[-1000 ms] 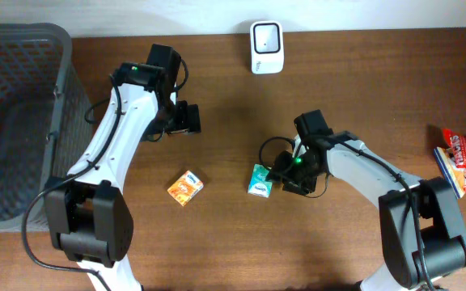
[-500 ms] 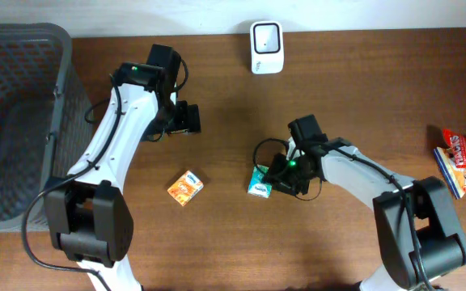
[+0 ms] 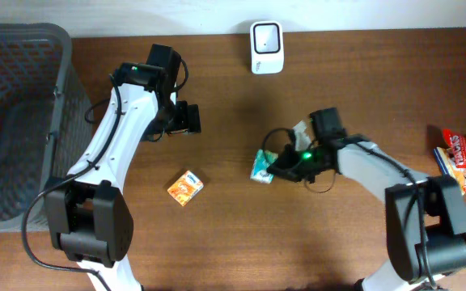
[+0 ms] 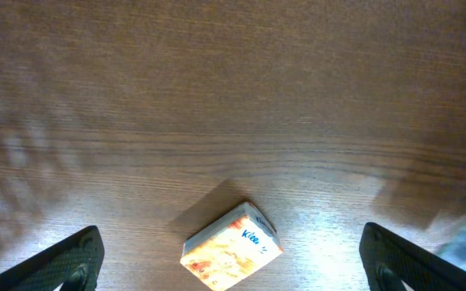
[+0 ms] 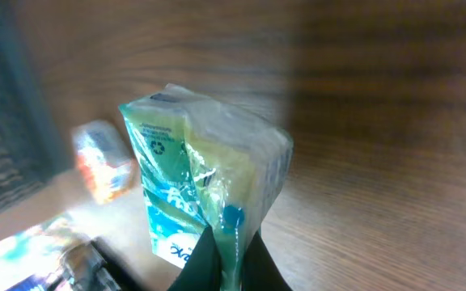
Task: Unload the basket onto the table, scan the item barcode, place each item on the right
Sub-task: 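Grasp the green tissue pack with the right gripper, then lift the green tissue pack up to the white scanner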
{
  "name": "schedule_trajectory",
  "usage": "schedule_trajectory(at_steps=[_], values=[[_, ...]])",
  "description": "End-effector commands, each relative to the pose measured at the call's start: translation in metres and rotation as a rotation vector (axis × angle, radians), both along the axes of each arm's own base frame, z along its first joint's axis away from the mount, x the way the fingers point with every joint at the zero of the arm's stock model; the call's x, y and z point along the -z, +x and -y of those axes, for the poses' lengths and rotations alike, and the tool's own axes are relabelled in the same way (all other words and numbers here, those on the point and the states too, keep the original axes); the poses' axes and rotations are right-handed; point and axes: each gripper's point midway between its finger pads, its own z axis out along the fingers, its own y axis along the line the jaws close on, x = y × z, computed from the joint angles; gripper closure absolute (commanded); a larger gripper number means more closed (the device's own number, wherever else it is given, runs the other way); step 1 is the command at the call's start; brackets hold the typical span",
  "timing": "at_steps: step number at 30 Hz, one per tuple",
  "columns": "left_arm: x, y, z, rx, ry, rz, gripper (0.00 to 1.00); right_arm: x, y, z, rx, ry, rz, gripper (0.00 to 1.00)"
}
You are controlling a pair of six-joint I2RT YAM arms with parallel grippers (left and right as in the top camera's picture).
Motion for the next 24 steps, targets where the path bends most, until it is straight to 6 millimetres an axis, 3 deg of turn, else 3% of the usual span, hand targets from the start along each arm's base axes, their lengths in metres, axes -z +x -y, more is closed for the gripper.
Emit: schedule_trajectory(at_steps=[1,2,7,15,24], values=[[-0.005,0.002,-0.002,-0.012,0.006,0.017,0.01,-0.048,0.004,-0.002,-0.11,0.29,0.155,0.96],[-0.005,0.002,-0.002,-0.012,0.005,0.02,0.01,-0.074,0.007,-0.005,-0.164,0.435,0.249,0.96],[-0.006,0.005,-0.001,-0.013,0.003,0.03,0.01,-0.134,0.002,-0.012,-0.334,0.727,0.465,0.96],[-0.006,0.006,-0.001,-0.013,0.001,0.036,0.01,-0.138,0.007,-0.011,-0.334,0.726,0.477,0.96],[-0.006,0.007,-0.001,-0.013,0.001,0.038,0.01,-0.138,0.018,0.009,-0.272,0.711,0.489,0.96]])
